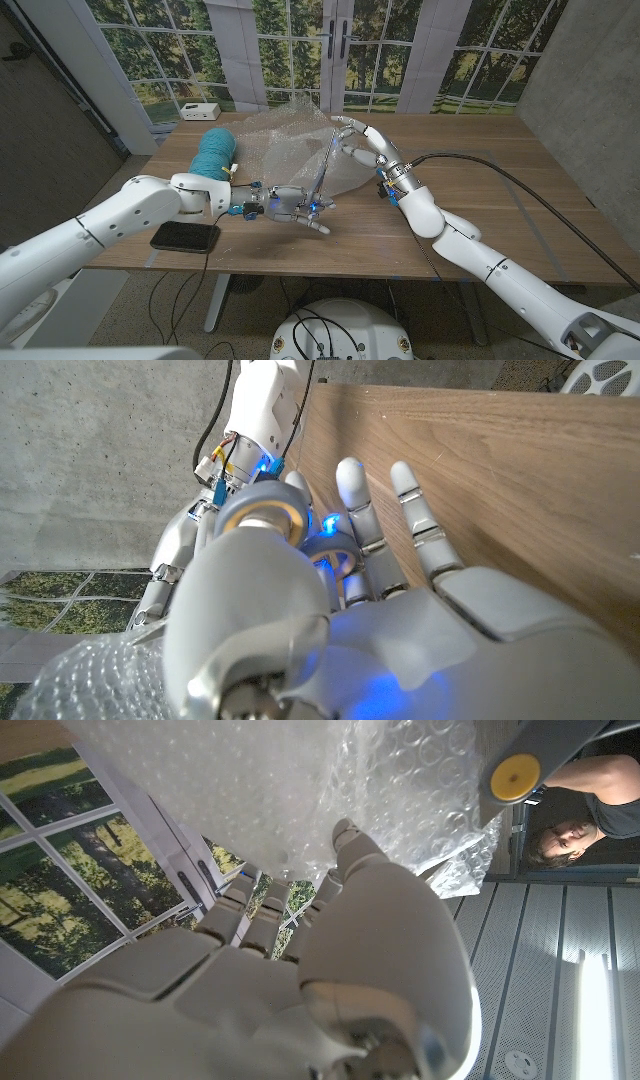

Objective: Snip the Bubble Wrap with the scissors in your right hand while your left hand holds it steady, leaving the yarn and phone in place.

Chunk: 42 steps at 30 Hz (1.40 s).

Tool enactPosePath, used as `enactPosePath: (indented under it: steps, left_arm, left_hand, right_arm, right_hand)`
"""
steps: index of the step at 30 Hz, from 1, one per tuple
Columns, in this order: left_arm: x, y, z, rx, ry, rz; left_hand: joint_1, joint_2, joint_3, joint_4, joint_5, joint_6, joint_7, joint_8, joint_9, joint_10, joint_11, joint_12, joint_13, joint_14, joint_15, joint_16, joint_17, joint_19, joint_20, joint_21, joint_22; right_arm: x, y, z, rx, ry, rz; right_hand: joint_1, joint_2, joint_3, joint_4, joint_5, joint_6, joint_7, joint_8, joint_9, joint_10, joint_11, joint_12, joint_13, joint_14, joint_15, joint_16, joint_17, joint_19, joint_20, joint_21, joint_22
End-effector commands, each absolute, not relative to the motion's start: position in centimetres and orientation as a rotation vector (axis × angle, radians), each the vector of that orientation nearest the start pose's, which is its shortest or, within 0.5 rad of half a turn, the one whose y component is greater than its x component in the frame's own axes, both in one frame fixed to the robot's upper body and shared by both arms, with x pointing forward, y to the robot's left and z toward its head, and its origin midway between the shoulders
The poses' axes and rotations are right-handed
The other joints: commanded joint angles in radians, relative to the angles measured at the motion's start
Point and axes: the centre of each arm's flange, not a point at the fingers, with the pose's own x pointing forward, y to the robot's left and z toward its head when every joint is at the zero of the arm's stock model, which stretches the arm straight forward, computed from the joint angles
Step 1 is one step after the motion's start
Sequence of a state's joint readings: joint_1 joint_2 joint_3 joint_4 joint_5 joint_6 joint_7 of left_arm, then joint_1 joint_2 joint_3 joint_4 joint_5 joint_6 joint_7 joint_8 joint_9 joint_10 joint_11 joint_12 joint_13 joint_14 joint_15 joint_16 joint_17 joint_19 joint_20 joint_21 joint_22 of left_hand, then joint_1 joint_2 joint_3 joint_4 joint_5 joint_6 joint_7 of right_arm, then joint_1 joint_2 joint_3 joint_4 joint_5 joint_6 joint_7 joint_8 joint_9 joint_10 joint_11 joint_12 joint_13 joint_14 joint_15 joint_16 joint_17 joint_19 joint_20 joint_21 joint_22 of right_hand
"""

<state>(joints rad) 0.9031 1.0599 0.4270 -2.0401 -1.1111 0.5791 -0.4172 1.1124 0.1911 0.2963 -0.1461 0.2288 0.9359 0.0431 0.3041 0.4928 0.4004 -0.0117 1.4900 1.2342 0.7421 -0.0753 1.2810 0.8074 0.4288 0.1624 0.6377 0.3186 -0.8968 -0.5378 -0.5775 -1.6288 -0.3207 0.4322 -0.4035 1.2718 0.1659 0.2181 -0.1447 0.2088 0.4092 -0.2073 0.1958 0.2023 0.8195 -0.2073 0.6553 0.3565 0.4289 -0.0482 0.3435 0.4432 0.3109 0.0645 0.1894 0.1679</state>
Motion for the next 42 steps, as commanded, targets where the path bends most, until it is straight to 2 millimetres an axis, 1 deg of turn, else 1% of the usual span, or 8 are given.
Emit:
enactPosePath:
  steps: [1, 8, 11, 14, 22, 26, 38, 42]
  left_arm:
    - [50.4, 20.5, -5.0, 0.145, 0.128, -0.939]
    - [50.4, 20.9, -5.1, 0.123, 0.106, -0.942]
    - [50.5, 21.2, -5.1, 0.125, 0.098, -0.945]
    - [50.6, 21.5, -5.1, 0.106, 0.086, -0.940]
    - [51.0, 21.6, -4.8, 0.063, 0.022, -1.010]
    - [51.1, 21.0, -4.6, 0.063, 0.006, -1.055]
    - [51.0, 20.7, -4.5, 0.068, -0.010, -1.091]
    - [50.8, 20.6, -4.4, 0.076, -0.026, -1.106]
  left_hand:
    - [0.022, 0.009, 0.020, 0.005, -0.011, 0.005, 0.002, 0.009, 0.021, 0.139, -0.142, 0.019, 0.003, 0.009, -0.118, 0.011, 0.000, 0.010, -0.004, 0.017, 0.008]
    - [0.029, 0.016, 0.053, 0.020, -0.028, -0.017, 0.004, 0.014, 0.063, 0.117, -0.146, 0.045, 0.003, -0.004, -0.127, 0.018, 0.008, 0.002, -0.002, 0.039, 0.018]
    - [0.028, 0.021, 0.076, 0.039, -0.038, -0.045, 0.001, 0.017, 0.093, 0.086, -0.148, 0.050, 0.003, -0.021, -0.124, 0.015, 0.017, -0.014, -0.004, 0.047, 0.024]
    - [0.016, 0.021, 0.111, 0.075, -0.045, -0.084, -0.008, 0.035, 0.151, 0.055, -0.148, 0.061, 0.003, -0.049, -0.124, 0.009, 0.031, -0.037, -0.002, 0.064, 0.033]
    - [-0.001, 0.016, 0.128, 0.100, -0.048, -0.111, -0.015, 0.061, 0.208, 0.036, -0.157, 0.067, 0.003, -0.071, -0.120, 0.015, 0.043, -0.065, -0.002, 0.081, 0.041]
    - [-0.010, 0.016, 0.137, 0.112, -0.047, -0.125, -0.016, 0.072, 0.235, 0.019, -0.150, 0.067, 0.003, -0.090, -0.114, 0.014, 0.044, -0.082, 0.000, 0.087, 0.044]
    - [-0.016, 0.013, 0.150, 0.119, -0.045, -0.133, -0.020, 0.092, 0.274, 0.006, -0.148, 0.070, 0.002, -0.102, -0.107, 0.021, 0.046, -0.098, 0.002, 0.102, 0.047]
    - [-0.018, 0.013, 0.153, 0.120, -0.045, -0.139, -0.018, 0.096, 0.285, 0.007, -0.144, 0.072, 0.002, -0.107, -0.106, 0.025, 0.049, -0.103, 0.002, 0.106, 0.048]
  right_arm:
    - [54.0, -12.3, -0.9, -0.698, -1.158, 0.176]
    - [54.0, -12.2, -0.9, -0.705, -1.150, 0.172]
    - [54.1, -12.2, -0.9, -0.704, -1.150, 0.170]
    - [54.1, -12.1, -0.9, -0.707, -1.147, 0.172]
    - [54.8, -11.5, -1.4, -0.741, -1.121, 0.182]
    - [55.7, -11.2, -1.6, -0.766, -1.094, 0.175]
    - [59.4, -11.5, -2.0, -0.837, -0.997, 0.129]
    - [59.5, -11.9, -1.5, -0.865, -1.011, 0.084]
  right_hand:
    - [0.010, -0.004, -0.004, 0.000, 0.000, 0.006, 0.001, 0.004, 0.004, -0.003, -0.002, 0.011, 0.002, 0.008, -0.188, -0.006, 0.005, 0.008, -0.001, 0.002, 0.003]
    - [0.010, -0.003, -0.004, 0.001, 0.001, 0.006, 0.001, 0.004, 0.004, -0.002, -0.002, 0.013, 0.000, 0.010, -0.188, -0.006, 0.008, 0.007, 0.000, 0.001, 0.003]
    - [0.010, -0.003, -0.004, 0.001, 0.000, 0.006, 0.001, 0.004, 0.004, -0.002, -0.003, 0.014, 0.000, 0.010, -0.188, -0.007, 0.009, 0.006, 0.000, 0.001, 0.003]
    - [0.010, -0.004, -0.005, 0.000, 0.000, 0.006, 0.001, 0.004, 0.004, -0.002, -0.003, 0.015, -0.001, 0.011, -0.188, -0.007, 0.010, 0.006, 0.001, 0.001, 0.003]
    - [0.011, -0.004, -0.005, 0.000, 0.000, 0.006, 0.001, 0.004, 0.004, -0.002, -0.003, 0.017, -0.002, 0.013, -0.188, -0.008, 0.012, 0.006, 0.002, 0.001, 0.003]
    - [0.011, -0.004, -0.005, 0.000, 0.000, 0.007, 0.001, 0.004, 0.004, -0.003, -0.003, 0.017, -0.003, 0.013, -0.188, -0.008, 0.013, 0.004, 0.000, 0.001, 0.003]
    - [0.010, -0.004, -0.005, 0.001, 0.000, 0.008, 0.001, 0.004, 0.004, -0.004, -0.002, 0.019, -0.008, 0.013, -0.188, -0.012, 0.018, -0.002, 0.007, -0.001, 0.003]
    - [0.010, -0.004, -0.006, 0.001, 0.000, 0.010, 0.001, 0.005, 0.004, -0.003, -0.002, 0.020, -0.009, 0.013, -0.188, -0.013, 0.019, -0.003, 0.009, -0.001, 0.003]
